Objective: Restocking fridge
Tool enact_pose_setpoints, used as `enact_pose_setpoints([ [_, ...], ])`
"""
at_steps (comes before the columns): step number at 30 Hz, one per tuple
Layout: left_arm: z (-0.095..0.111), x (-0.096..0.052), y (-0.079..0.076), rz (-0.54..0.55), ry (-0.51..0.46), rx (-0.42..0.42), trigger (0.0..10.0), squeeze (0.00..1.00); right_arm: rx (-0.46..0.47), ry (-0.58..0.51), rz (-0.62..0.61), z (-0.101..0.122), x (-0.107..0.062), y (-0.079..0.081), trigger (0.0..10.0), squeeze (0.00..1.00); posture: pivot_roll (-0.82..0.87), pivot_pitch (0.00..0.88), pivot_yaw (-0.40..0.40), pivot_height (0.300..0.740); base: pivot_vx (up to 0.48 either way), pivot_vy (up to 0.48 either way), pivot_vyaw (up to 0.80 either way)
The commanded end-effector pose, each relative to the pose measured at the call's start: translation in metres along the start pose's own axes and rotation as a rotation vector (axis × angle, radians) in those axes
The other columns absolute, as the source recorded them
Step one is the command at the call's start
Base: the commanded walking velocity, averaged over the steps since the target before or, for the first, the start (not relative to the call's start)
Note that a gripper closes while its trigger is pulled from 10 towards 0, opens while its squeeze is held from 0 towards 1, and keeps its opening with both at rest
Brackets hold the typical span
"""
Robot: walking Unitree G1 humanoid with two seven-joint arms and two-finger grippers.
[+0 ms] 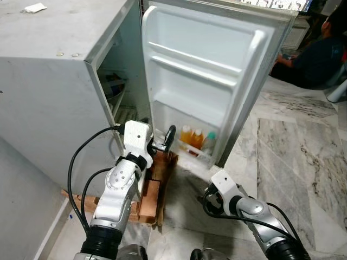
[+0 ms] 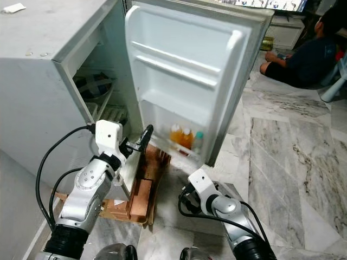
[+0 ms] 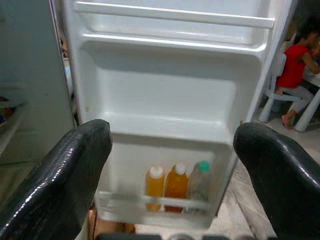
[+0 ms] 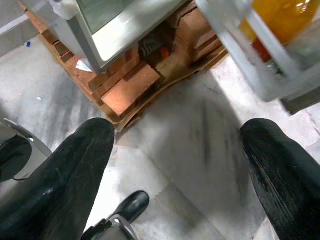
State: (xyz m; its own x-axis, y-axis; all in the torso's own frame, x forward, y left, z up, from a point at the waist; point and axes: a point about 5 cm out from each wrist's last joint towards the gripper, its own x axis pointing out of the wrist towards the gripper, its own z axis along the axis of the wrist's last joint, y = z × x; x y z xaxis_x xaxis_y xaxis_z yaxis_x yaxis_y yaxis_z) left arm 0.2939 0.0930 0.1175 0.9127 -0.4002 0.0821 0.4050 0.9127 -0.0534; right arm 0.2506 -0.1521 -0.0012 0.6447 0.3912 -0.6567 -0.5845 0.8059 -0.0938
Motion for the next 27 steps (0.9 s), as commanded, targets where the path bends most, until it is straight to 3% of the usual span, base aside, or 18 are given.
enact_pose_setpoints([
  [1, 0.003, -0.002, -0.001, -0.008, -0.012, -0.002, 10.0, 0.00, 0.000, 0.008, -0.012, -0.003, 0.000, -0.001, 10.0, 0.00, -0.02, 0.046, -0.006, 0.740, 0.000, -0.454, 0.00],
  [13, -0.001, -0.004, -0.003, -0.015, 0.001, -0.005, 10.0, 0.00, 0.009, 0.001, -0.017, -0.005, 0.000, -0.001, 10.0, 0.00, -0.02, 0.050, -0.003, 0.740, 0.000, -0.457, 0.00],
  [17, -0.005, -0.008, -0.001, -0.001, 0.020, 0.015, 10.0, 0.00, 0.024, -0.069, -0.064, 0.003, -0.001, -0.006, 10.0, 0.00, -0.02, 0.053, -0.002, 0.740, 0.000, -0.454, 0.00],
  [20, -0.015, -0.020, 0.018, 0.105, 0.072, 0.079, 10.0, 0.00, 0.064, -0.183, -0.223, 0.020, -0.007, -0.026, 10.0, 0.00, 0.00, 0.058, -0.006, 0.740, 0.000, -0.446, 0.00],
  [23, -0.021, -0.031, 0.032, 0.192, 0.103, 0.094, 10.0, 0.00, 0.091, -0.230, -0.275, 0.027, -0.010, -0.034, 10.0, 0.00, 0.01, 0.062, -0.003, 0.740, 0.000, -0.424, 0.00],
  [27, -0.029, -0.052, 0.049, 0.273, 0.150, 0.117, 10.0, 0.00, 0.056, -0.301, -0.380, 0.038, -0.016, -0.043, 10.0, 0.00, 0.02, 0.075, 0.008, 0.740, 0.380, -0.226, 0.00],
])
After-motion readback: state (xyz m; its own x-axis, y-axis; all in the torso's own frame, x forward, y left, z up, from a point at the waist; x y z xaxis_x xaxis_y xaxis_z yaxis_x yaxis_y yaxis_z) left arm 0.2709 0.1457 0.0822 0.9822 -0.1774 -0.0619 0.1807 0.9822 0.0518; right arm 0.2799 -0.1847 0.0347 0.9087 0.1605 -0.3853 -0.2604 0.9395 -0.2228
